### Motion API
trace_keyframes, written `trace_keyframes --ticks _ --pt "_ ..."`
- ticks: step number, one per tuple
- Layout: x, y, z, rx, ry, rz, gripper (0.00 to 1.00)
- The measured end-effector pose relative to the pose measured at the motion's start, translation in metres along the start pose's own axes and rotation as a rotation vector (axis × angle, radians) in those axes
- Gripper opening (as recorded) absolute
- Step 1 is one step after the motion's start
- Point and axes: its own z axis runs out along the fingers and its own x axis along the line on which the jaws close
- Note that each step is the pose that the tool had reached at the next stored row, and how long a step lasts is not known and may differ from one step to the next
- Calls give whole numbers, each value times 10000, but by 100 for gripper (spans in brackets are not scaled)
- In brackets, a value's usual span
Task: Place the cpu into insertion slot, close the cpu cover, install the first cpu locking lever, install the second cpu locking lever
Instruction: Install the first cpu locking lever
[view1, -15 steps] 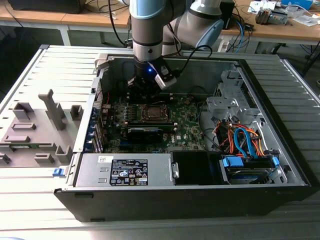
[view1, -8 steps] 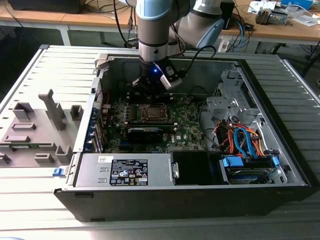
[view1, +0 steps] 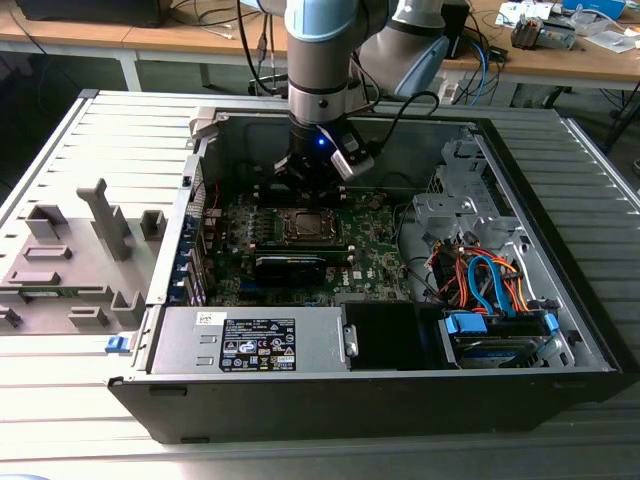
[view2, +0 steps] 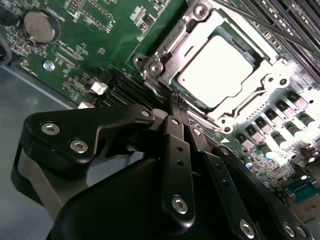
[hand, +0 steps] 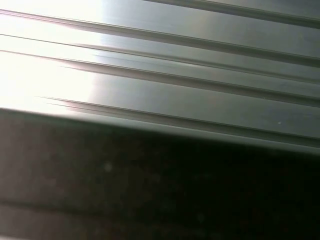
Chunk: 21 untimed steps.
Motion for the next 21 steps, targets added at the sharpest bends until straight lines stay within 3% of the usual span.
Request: trace_keyframes --ticks 15,19,21 --pt "-91 -30 28 0 8 0 11" --pt "-97 3 32 -83 -5 0 11" --pt "-95 5 32 -87 -11 1 11"
